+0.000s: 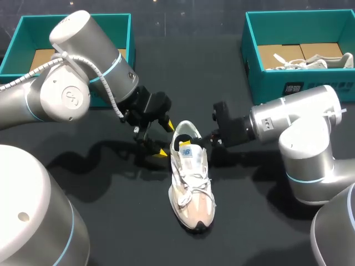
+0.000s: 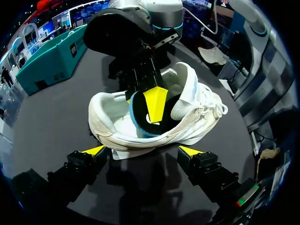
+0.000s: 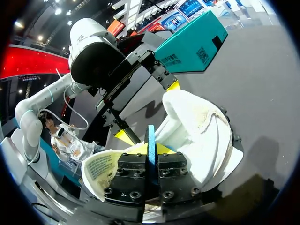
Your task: Take the shoe out of the shoebox, open the shoe tongue, remove and reinsert the insole, then place the shoe into the shoebox
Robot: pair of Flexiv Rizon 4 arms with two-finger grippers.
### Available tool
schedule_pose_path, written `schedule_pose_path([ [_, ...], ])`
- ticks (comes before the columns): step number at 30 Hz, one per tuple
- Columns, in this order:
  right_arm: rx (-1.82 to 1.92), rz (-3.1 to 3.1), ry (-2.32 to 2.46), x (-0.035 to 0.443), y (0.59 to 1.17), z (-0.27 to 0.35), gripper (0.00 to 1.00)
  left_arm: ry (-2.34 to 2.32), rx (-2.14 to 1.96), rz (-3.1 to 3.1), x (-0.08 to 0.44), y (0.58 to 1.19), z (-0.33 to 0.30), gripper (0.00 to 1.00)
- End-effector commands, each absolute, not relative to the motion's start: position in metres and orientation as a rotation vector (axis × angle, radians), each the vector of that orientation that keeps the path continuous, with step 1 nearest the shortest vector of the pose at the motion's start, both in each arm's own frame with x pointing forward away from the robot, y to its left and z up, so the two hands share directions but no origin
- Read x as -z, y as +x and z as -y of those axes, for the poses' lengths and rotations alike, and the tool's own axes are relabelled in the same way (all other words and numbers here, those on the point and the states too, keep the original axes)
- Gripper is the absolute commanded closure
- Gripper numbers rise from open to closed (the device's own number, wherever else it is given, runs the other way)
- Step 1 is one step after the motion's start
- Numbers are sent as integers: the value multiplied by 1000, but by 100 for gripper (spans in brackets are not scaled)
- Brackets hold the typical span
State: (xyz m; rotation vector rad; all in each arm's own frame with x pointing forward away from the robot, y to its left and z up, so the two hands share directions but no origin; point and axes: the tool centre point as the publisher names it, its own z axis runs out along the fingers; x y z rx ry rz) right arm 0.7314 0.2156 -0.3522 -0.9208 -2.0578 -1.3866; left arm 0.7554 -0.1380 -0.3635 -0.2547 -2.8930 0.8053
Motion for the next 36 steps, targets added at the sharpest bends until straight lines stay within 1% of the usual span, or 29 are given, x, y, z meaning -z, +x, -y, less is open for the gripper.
schedule_pose_path([
  [1, 1387, 2075, -926, 353, 731, -219, 100, -255, -803, 2894, 363, 755, 137, 0],
  [2, 1394, 2085, -916, 351, 733, -220, 100, -255, -803, 2894, 363, 755, 137, 0],
  [3, 1398, 2096, -911, 349, 736, -222, 87, -255, -803, 2894, 363, 755, 137, 0],
  [4, 1399, 2107, -905, 347, 738, -223, 78, -255, -803, 2894, 363, 755, 137, 0],
  [5, 1404, 2121, -897, 344, 740, -224, 64, -255, -803, 2894, 363, 755, 137, 0],
  [6, 1410, 2134, -890, 342, 743, -225, 59, -255, -803, 2894, 363, 755, 137, 0],
  [7, 1411, 2147, -880, 339, 745, -226, 56, -255, -803, 2894, 363, 755, 137, 0],
  [13, 1422, 2207, -849, 325, 755, -227, 62, -255, -803, 2894, 363, 755, 137, 0],
  [14, 1422, 2214, -846, 324, 756, -226, 65, -255, -803, 2894, 363, 755, 137, 0],
  [17, 1421, 2222, -842, 322, 760, -226, 69, -255, -803, 2894, 363, 755, 137, 0],
  [20, 1417, 2221, -842, 325, 765, -226, 82, -255, -803, 2894, 363, 755, 137, 0],
  [21, 1414, 2219, -843, 326, 766, -227, 89, -255, -803, 2894, 363, 755, 137, 0],
  [24, 1414, 2208, -844, 330, 767, -226, 100, -255, -803, 2894, 363, 755, 137, 0],
  [30, 1361, 2178, -877, 342, 765, -228, 100, -255, -803, 2894, 363, 755, 137, 0],
  [36, 1312, 2123, -926, 356, 746, -226, 100, -255, -803, 2894, 363, 755, 137, 0],
])
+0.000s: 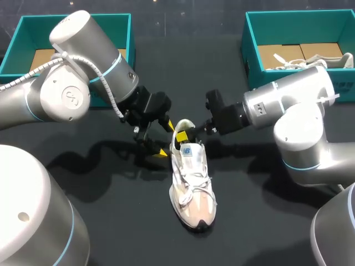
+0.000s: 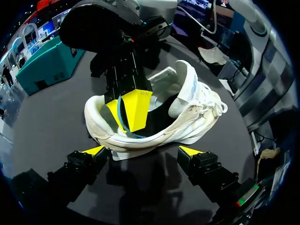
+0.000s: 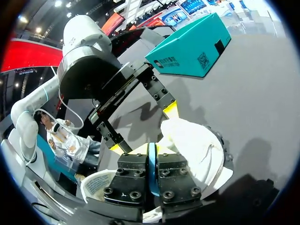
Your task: Take the shoe out of the shoebox, open the shoe tongue, remove and reinsert the insole, then place the shoe into the shoebox
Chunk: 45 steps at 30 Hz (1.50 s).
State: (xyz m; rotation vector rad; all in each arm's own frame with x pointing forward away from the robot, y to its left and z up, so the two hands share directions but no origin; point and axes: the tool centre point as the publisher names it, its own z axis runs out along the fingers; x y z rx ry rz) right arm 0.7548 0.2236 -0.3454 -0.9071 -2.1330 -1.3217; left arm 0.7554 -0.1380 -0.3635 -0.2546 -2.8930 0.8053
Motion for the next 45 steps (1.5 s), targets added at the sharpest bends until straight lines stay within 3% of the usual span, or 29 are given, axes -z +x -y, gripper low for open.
schedule_pose_path([
  [1, 1304, 2119, -932, 357, 743, -225, 100, -255, -803, 2894, 363, 755, 137, 0],
  [5, 1322, 2134, -955, 352, 737, -223, 100, -255, -803, 2894, 363, 755, 137, 0],
  [6, 1334, 2145, -957, 350, 736, -223, 96, -255, -803, 2894, 363, 755, 137, 0],
  [8, 1359, 2165, -949, 344, 737, -223, 65, -255, -803, 2894, 363, 755, 137, 0],
  [11, 1384, 2198, -937, 336, 739, -224, 56, -255, -803, 2894, 363, 755, 137, 0],
  [25, 1447, 2303, -883, 312, 752, -223, 57, -255, -803, 2894, 363, 755, 137, 0],
  [45, 1463, 2278, -1018, 320, 757, -196, 57, -255, -803, 2894, 363, 755, 137, 0],
])
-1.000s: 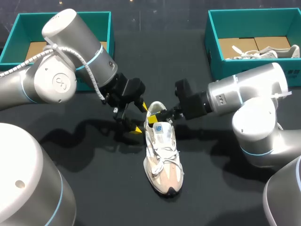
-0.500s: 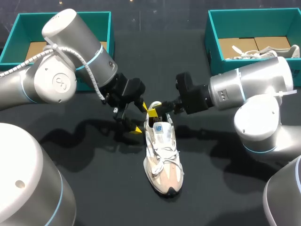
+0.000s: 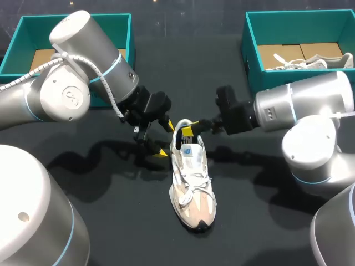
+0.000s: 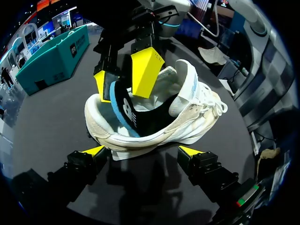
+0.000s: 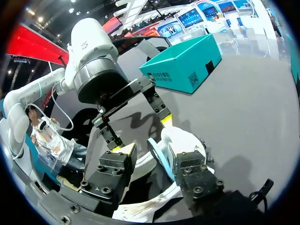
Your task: Take the shoe out of the shoebox, open the shoe tongue, remove and reinsert the insole, then place the shoe into the shoebox
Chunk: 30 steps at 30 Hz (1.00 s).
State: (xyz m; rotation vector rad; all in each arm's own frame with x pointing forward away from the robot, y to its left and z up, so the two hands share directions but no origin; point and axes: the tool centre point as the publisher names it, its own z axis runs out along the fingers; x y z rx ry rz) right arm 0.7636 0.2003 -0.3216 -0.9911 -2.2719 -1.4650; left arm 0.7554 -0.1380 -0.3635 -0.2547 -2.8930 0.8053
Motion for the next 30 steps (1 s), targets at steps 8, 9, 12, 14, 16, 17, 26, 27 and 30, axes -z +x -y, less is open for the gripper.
schedule_pose_path([
  [8, 1439, 2276, -1082, 322, 756, -186, 58, -255, -803, 2894, 363, 755, 137, 0],
  [9, 1433, 2276, -1089, 322, 757, -185, 59, -255, -803, 2894, 363, 755, 137, 0],
  [12, 1418, 2273, -1101, 323, 757, -183, 60, -255, -803, 2894, 363, 755, 137, 0],
  [14, 1408, 2271, -1109, 324, 758, -181, 59, -255, -803, 2894, 363, 755, 137, 0],
  [16, 1396, 2266, -1121, 325, 758, -177, 59, -255, -803, 2894, 363, 755, 137, 0],
  [17, 1391, 2264, -1126, 325, 758, -175, 59, -255, -803, 2894, 363, 755, 137, 0],
  [26, 1312, 2261, -1213, 321, 761, -150, 60, -267, -790, 2886, 358, 759, 129, 0],
  [27, 1296, 2263, -1227, 320, 761, -148, 60, -266, -791, 2882, 357, 761, 125, 0],
  [30, 1264, 2268, -1251, 317, 762, -140, 59, -268, -789, 2877, 351, 765, 115, 0],
])
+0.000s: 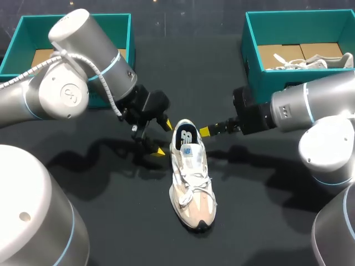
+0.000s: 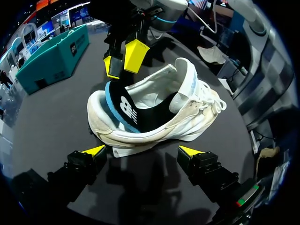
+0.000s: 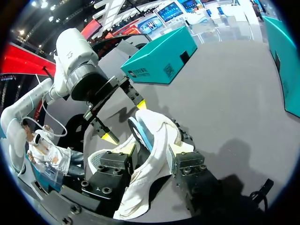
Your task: Take the shoe out of the shoebox, open the shoe tongue, remove and reinsert the insole, then place the shoe into the shoebox
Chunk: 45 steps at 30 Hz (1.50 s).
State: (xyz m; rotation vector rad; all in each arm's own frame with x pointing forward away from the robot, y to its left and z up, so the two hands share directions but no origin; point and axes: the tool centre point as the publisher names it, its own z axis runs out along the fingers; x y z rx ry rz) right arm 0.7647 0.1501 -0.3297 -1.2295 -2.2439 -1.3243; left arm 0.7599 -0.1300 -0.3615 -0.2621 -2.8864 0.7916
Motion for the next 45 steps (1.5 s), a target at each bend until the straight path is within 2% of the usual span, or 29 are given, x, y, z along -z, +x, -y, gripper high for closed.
schedule_pose_path([
  [1, 1249, 2268, -1262, 316, 762, -138, 59, -268, -785, 2876, 350, 766, 111, 0],
  [7, 1161, 2280, -1326, 312, 764, -130, 60, -296, -778, 2861, 339, 772, 91, 0],
  [15, 1011, 2312, -1435, 300, 763, -123, 69, -404, -759, 2838, 319, 778, 62, 0],
  [17, 970, 2323, -1462, 296, 762, -122, 79, -433, -754, 2830, 313, 780, 54, 0],
  [18, 952, 2327, -1472, 294, 762, -121, 87, -440, -754, 2830, 309, 782, 50, 0],
  [19, 933, 2331, -1479, 292, 762, -121, 100, -461, -754, 2822, 306, 783, 46, 0],
  [24, 780, 2392, -1570, 279, 760, -120, 100, -522, -747, 2819, 289, 792, 28, 0],
  [28, 512, 2423, -1711, 265, 756, -123, 100, -537, -662, 2869, 270, 799, 10, 0],
  [40, 512, 2423, -1711, 265, 756, -123, 100, -537, -662, 2869, 270, 799, 10, 0],
  [45, 489, 2420, -1783, 270, 754, -136, 100, -705, -537, 2876, 261, 821, 5, 0],
])
